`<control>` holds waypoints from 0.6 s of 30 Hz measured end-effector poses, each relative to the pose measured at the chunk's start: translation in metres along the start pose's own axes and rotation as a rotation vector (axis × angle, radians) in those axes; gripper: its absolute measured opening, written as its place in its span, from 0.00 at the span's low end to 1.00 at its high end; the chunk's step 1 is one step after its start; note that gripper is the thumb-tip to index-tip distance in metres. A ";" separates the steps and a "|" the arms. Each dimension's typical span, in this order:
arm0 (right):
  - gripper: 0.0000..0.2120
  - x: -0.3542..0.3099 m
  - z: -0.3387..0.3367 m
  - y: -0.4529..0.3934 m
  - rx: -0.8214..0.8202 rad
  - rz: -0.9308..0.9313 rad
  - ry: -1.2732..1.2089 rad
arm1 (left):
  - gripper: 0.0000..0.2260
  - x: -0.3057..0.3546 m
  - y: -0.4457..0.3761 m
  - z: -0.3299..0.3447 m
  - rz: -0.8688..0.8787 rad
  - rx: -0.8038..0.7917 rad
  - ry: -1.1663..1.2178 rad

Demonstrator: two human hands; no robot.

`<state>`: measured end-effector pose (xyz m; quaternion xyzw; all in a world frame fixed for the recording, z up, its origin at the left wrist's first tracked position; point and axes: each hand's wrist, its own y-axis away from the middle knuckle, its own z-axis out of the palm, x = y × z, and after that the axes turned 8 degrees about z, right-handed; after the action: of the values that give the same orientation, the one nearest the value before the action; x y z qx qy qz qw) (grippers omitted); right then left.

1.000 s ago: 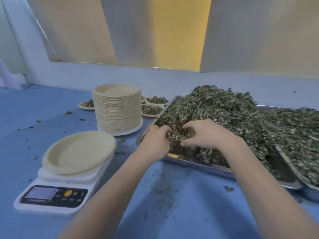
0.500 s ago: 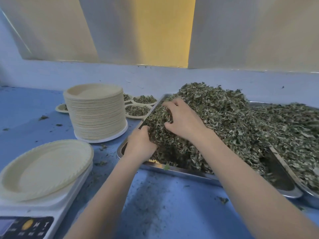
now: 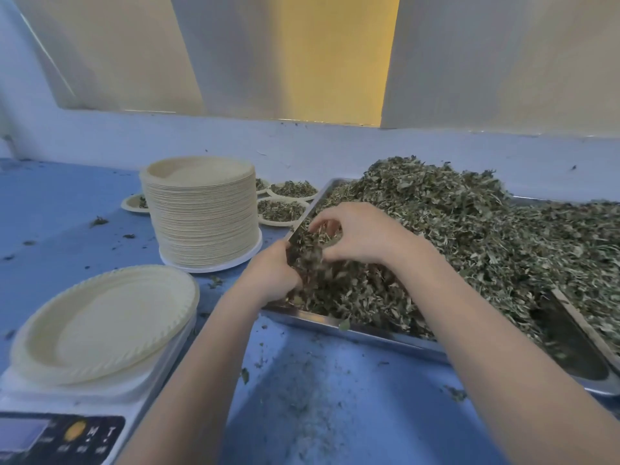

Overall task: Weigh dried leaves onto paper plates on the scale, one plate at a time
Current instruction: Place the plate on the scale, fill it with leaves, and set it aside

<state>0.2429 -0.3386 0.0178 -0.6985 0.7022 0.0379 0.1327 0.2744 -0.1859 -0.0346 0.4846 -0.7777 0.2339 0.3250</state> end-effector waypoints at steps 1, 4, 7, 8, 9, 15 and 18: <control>0.23 0.000 0.001 -0.001 0.021 0.019 0.097 | 0.30 0.000 0.000 0.000 0.005 -0.018 -0.005; 0.24 0.000 0.019 0.000 -0.150 0.084 0.290 | 0.29 0.001 0.003 0.001 0.041 -0.073 -0.079; 0.24 0.007 0.032 0.006 -0.267 0.070 0.142 | 0.33 0.003 0.006 0.003 0.063 -0.151 -0.165; 0.23 0.010 0.030 0.009 -0.239 0.057 0.064 | 0.33 0.004 0.007 0.004 0.076 -0.173 -0.193; 0.23 0.013 0.027 0.011 -0.193 0.050 0.008 | 0.31 0.004 0.008 0.004 0.092 -0.185 -0.216; 0.42 0.022 0.026 0.019 -0.320 0.205 0.053 | 0.37 0.005 0.006 0.006 0.102 -0.198 -0.326; 0.42 0.019 0.041 0.018 -0.366 0.221 -0.035 | 0.35 0.004 0.006 0.013 0.131 -0.208 -0.345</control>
<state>0.2304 -0.3466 -0.0286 -0.6288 0.7536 0.1913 0.0111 0.2637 -0.1946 -0.0406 0.4296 -0.8717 0.0864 0.2194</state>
